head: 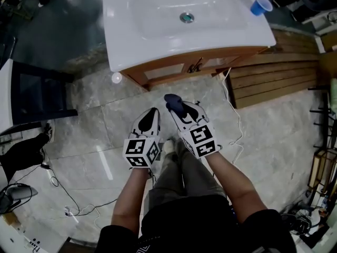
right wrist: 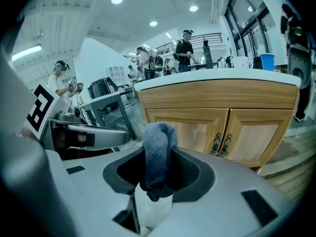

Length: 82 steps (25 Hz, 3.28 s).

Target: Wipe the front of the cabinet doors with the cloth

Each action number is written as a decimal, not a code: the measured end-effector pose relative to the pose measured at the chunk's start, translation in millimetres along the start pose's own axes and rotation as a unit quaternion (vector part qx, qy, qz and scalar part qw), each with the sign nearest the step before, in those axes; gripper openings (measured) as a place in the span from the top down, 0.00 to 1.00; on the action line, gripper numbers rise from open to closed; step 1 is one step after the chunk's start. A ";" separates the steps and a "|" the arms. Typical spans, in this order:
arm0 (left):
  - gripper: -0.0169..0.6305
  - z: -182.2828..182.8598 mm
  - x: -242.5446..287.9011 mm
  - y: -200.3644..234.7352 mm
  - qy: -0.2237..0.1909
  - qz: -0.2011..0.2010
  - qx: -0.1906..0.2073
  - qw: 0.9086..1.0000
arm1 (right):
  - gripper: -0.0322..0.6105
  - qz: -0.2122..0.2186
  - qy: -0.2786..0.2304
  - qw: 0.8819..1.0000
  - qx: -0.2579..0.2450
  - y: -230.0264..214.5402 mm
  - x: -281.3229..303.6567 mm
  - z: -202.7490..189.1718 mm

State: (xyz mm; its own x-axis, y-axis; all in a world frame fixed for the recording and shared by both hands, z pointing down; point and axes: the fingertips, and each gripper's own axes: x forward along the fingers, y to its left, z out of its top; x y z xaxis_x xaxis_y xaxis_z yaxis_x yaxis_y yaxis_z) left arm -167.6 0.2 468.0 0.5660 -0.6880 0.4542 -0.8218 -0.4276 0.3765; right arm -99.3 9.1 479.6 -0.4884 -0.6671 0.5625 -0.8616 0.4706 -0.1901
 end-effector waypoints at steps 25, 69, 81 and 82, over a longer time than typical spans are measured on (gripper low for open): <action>0.94 -2.2 64.8 -48.8 -0.013 0.056 -0.002 0.998 | 0.71 0.043 -0.023 0.997 -0.064 -83.2 -8.1 5.1; 0.94 36.3 238.5 -203.5 -0.017 -0.015 0.027 0.999 | 0.71 -0.076 -0.048 0.996 0.016 -354.2 -82.6 7.7; 0.94 26.4 225.9 -196.9 -0.013 -0.025 0.024 0.999 | 0.71 -0.063 -0.050 0.997 0.022 -322.0 -86.8 -2.3; 0.94 24.7 221.2 -190.2 -0.012 -0.020 0.023 0.999 | 0.71 -0.057 -0.047 0.997 0.020 -313.5 -81.7 -4.9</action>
State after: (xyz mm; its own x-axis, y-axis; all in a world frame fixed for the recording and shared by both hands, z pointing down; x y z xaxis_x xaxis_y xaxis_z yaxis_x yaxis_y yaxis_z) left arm 112.4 -85.1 476.9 0.5973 -0.6838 0.4191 -0.8009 -0.4807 0.3570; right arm 211.4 -81.0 497.1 -0.3962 -0.7666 0.5054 -0.9161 0.3668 -0.1618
